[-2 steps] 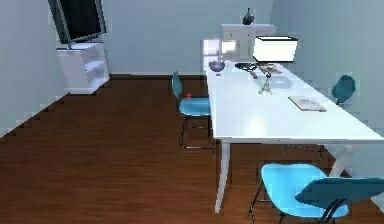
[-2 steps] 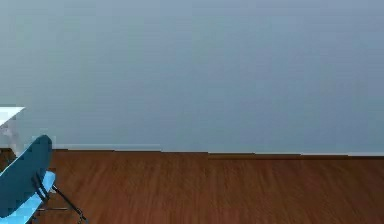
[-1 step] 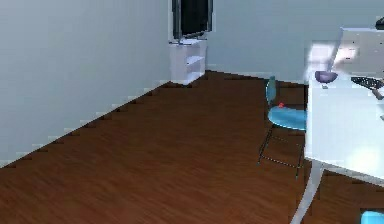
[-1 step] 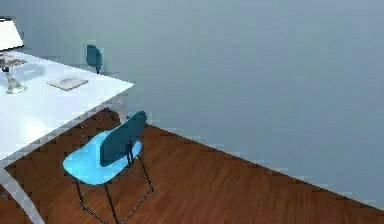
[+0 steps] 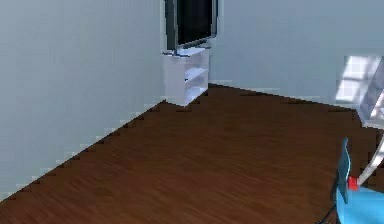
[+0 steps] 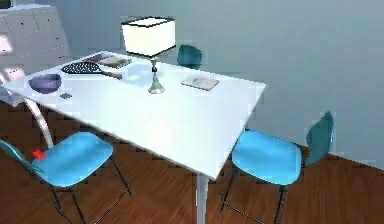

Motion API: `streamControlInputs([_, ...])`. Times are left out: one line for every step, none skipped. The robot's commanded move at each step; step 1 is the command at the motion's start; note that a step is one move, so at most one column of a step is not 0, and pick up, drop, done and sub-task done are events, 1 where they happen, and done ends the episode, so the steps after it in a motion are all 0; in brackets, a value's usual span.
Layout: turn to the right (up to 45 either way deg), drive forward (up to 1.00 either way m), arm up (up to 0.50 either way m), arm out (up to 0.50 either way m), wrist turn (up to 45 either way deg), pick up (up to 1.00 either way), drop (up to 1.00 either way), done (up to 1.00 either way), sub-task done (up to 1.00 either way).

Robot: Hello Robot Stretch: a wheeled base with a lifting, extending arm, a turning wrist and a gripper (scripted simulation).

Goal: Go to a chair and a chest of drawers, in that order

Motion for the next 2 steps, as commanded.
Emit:
streamControlInputs([0.0, 0.65, 0.00, 0.00, 0.0, 0.00, 0.00, 0.00, 0.00])
streamControlInputs([39.0, 0.00, 0.00, 0.00, 0.0, 0.00, 0.00, 0.00, 0.00])
